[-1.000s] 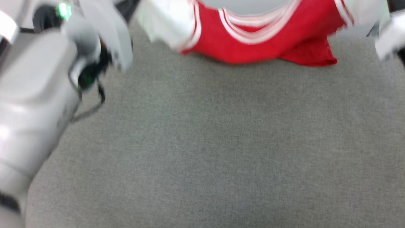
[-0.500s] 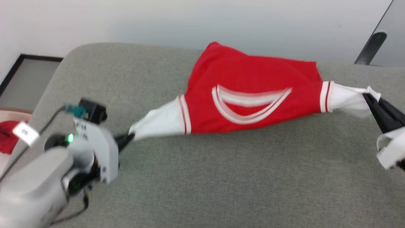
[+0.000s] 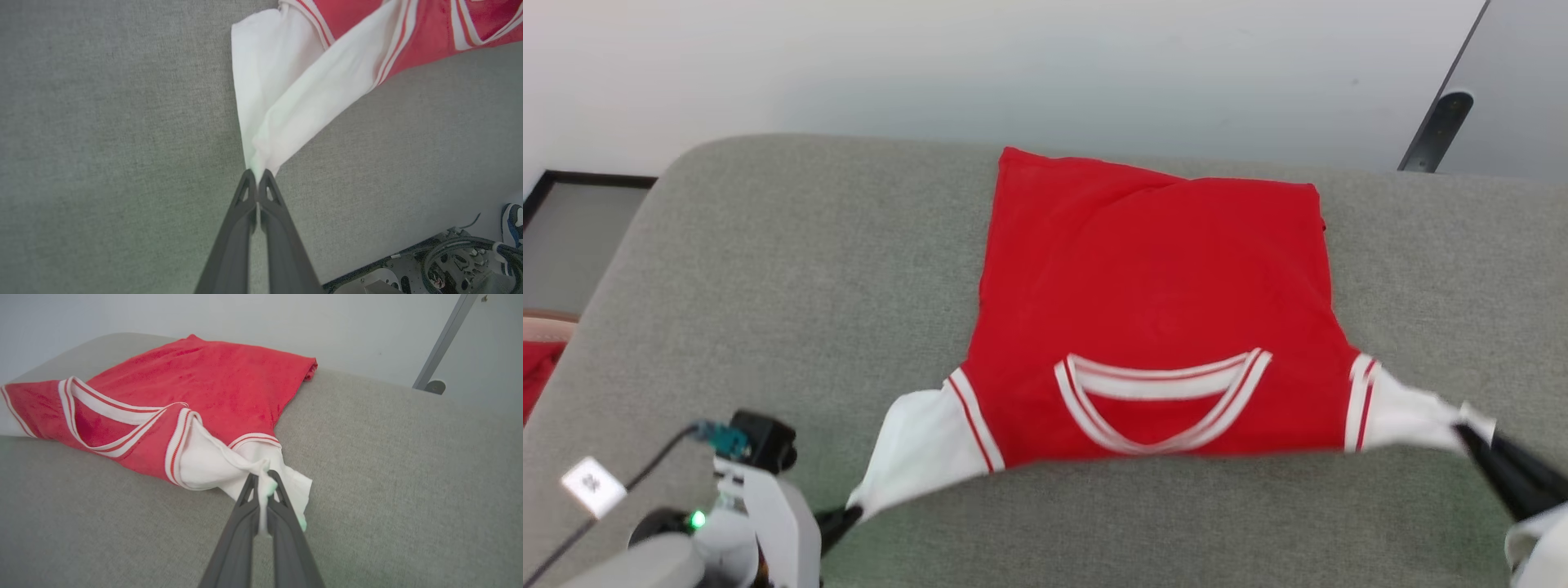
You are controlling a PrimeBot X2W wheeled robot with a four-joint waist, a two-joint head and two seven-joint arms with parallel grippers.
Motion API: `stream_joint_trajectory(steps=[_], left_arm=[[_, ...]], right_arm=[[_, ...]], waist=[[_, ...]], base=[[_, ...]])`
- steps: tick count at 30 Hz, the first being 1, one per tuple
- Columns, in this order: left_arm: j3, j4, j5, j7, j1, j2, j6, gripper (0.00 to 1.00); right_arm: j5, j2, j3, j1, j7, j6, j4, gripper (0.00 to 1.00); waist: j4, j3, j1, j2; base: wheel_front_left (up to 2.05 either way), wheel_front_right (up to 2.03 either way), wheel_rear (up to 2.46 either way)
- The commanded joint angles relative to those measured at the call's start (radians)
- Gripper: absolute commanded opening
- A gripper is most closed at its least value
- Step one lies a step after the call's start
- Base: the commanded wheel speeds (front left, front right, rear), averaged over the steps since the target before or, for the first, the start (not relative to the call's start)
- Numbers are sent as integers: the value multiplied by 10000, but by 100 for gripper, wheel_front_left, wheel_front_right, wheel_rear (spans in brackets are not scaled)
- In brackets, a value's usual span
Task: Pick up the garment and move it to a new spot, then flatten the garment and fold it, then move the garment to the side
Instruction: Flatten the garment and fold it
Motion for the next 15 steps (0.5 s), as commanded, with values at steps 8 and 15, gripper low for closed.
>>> stream_joint_trajectory(steps=[8, 15], left_arm=[[-176, -904, -481, 0, 1057, 371, 969, 0], [-211, -1200, -791, -249, 1724, 525, 1574, 0]], right_arm=[[-89, 4, -371, 1477, 721, -7, -616, 0], [288, -211, -834, 2459, 1242, -7, -995, 0]], waist=[[43, 237, 0, -1], [105, 287, 0, -1]], base=[[0, 0, 0], [0, 0, 0]])
